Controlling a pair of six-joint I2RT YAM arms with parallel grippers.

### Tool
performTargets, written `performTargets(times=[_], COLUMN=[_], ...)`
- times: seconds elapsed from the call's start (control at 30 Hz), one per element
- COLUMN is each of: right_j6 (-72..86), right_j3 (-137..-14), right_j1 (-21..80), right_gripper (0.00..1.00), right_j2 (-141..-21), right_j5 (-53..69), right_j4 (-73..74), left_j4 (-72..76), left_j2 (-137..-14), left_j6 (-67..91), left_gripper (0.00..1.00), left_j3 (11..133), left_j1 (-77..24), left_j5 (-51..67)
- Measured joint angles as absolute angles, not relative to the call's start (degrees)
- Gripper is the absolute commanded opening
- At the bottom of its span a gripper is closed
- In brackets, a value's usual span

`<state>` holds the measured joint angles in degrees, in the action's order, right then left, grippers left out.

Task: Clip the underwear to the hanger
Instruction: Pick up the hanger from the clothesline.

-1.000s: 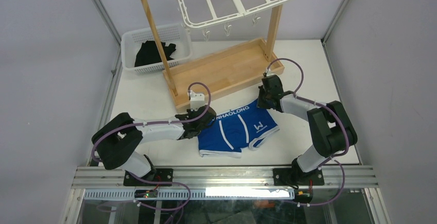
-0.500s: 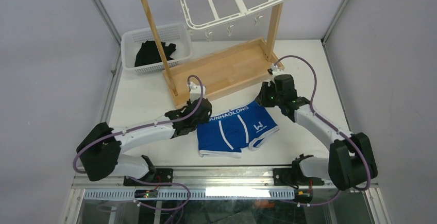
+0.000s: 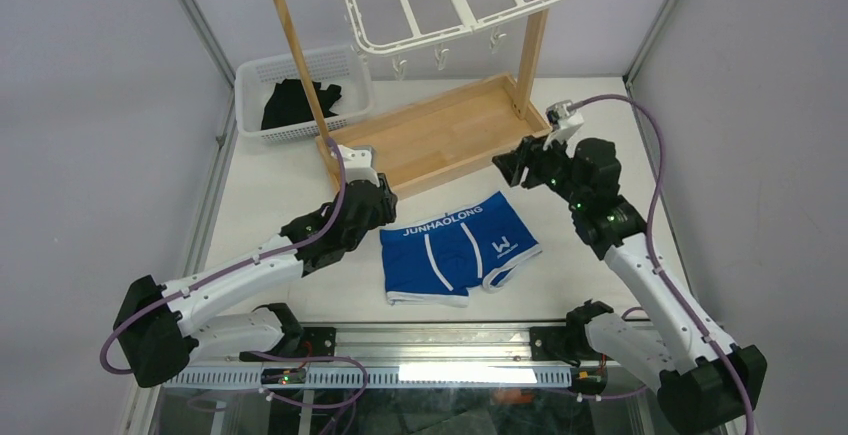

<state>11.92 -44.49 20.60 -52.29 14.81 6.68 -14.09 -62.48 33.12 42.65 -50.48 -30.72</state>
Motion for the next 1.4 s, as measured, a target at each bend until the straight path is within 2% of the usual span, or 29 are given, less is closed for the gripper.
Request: performTargets(times=[0.2, 0.4, 0.63, 0.77, 0.9, 1.2, 1.4], right_j6=[8.47, 7.20, 5.89, 4.14, 1.78, -6.81, -10.59], right_j3=[-63.22, -82.08, -107.79, -125.67, -138.08, -143.15, -143.81], right_j1=[20.60, 20.60, 20.99, 21.78, 23.24, 29.45, 29.63], right_gripper=[0.60, 0.61, 0.62, 0.66, 0.67, 0.64, 0.61], right_j2=[-55.24, -63.66, -83.00, -97.25, -108.18, -118.54, -121.23], right_j5=[16.01, 17.52, 17.39, 17.15, 15.94, 6.76, 1.28], right_j4=[6.33, 2.81, 5.87, 10.15, 13.43, 12.12, 8.21], left_j4=[-14.48, -15.22, -15.38, -15.35, -15.40, -15.40, -15.44], left_j2=[-62.19, -61.87, -59.33, -58.57, -58.52, -58.50, -58.11], left_j6=[32.95, 32.97, 32.99, 33.01, 33.01, 32.99, 32.99], left_gripper=[0.30, 0.29, 0.29, 0.29, 0.29, 0.29, 0.29], left_j3=[41.95, 41.65, 41.23, 40.88, 40.49, 40.45, 40.42], left_j1=[-50.15, -50.15, -50.15, -50.15, -50.15, -50.15, -50.15], left_j5=[-30.65, -29.80, -29.63, -29.61, -29.45, -29.21, -28.93])
